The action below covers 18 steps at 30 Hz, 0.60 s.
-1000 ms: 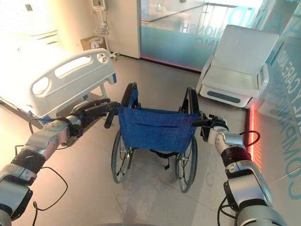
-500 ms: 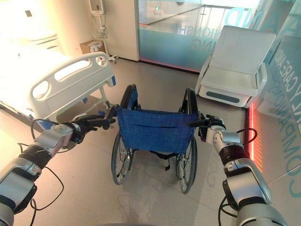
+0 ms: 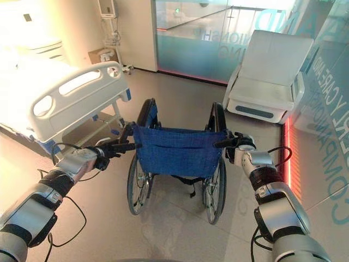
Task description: Push the wheelchair next to the bed
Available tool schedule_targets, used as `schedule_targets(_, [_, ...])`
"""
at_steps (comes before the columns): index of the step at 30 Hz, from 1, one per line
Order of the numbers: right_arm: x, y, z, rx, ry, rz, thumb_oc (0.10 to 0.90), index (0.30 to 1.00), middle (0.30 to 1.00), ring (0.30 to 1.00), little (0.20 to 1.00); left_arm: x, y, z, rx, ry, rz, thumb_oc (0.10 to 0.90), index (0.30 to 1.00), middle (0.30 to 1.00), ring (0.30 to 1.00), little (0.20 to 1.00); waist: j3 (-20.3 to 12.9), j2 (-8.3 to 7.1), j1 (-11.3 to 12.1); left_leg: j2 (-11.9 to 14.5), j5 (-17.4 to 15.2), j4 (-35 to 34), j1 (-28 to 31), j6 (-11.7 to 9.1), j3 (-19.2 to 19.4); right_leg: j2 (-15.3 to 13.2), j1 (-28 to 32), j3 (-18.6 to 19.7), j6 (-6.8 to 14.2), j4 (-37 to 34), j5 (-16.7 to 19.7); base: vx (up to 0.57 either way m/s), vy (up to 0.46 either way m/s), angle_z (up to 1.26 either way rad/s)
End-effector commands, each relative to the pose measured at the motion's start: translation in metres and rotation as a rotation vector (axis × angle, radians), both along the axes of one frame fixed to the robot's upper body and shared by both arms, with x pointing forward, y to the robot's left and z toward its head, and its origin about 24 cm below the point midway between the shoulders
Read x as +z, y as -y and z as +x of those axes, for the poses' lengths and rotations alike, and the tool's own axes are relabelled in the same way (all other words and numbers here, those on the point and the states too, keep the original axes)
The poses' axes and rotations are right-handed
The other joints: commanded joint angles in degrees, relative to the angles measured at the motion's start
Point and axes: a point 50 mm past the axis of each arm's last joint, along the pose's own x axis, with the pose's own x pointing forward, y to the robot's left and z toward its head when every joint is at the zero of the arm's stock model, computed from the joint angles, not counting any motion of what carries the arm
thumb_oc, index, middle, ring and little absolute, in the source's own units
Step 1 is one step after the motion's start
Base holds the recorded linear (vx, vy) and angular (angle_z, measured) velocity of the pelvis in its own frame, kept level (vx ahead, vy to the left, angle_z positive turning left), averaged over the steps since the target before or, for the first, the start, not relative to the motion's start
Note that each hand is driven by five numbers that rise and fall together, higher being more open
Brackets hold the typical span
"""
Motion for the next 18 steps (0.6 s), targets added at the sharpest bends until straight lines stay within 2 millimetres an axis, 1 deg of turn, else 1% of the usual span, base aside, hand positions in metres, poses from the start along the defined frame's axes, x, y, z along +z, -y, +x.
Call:
schedule_targets(1, [0.036,-0.057,0.03,0.21,0.098,0.053,0.8,0.9,0.9,0.9,0.9,0.092,0.025,0.048,-0.039,0.37,0.104,0.8,0.9,0.9,0.9,0.9,0.37,-0.13,0.85,-7.09,-3.5,0.18,-1.86,2.36,1.83,2.58,0.13,1.46,-1.43,0.59,-2.11,0.04,-0.001,-0.03])
schedule_targets(6, [0.039,-0.062,0.032,0.222,0.104,0.043,0.8,0.9,0.9,0.9,0.9,0.095,0.026,0.05,0.063,0.395,0.153,0.8,0.9,0.9,0.9,0.9,1.12,-0.44,0.57,-6.89,-3.29,0.19,-2.02,2.35,2.54,2.47,-0.22,1.58,-1.52,0.88,-2.05,0.02,0.003,-0.07])
schedule_targets(9, [0.04,-0.064,0.033,0.227,0.1,0.036,0.8,0.9,0.9,0.9,0.9,0.095,0.026,0.051,0.091,0.389,0.161,0.8,0.9,0.9,0.9,0.9,1.38,-0.56,0.43,-6.93,-3.33,0.4,-2.14,2.47,2.66,2.4,-0.43,1.77,-1.51,1.14,-2.05,0.01,0.001,-0.01])
schedule_targets(14, [0.04,-0.064,0.033,0.25,0.085,0.015,0.8,0.9,0.9,0.9,0.9,0.096,0.028,0.052,0.14,0.397,0.13,0.8,0.9,0.9,0.9,0.9,1.84,-0.72,0.1,-7.07,-3.52,0.99,-2.24,2.69,2.93,2.12,-0.87,2.09,-1.4,1.97,-2.16,0.02,0.004,-0.01])
schedule_targets(15, [0.04,-0.064,0.033,0.252,0.082,0.013,0.8,0.9,0.9,0.9,0.9,0.098,0.028,0.052,0.158,0.414,0.107,0.8,0.9,0.9,0.9,0.9,1.94,-0.76,0.07,-7.13,-3.62,1.18,-2.26,2.75,2.95,2.05,-0.98,2.13,-1.38,2.21,-2.2,0.0,0.0,0.0])
schedule_targets(18, [0.04,-0.062,0.033,0.254,0.078,0.011,0.8,0.9,0.9,0.9,0.9,0.106,0.027,0.053,0.186,0.458,0.115,0.8,0.9,0.9,0.9,0.9,2.04,-0.79,0.08,-7.19,-4.05,1.95,-2.42,2.89,3.15,1.85,-1.18,2.07,-1.35,2.71,-2.28,0.01,0.004,-0.06])
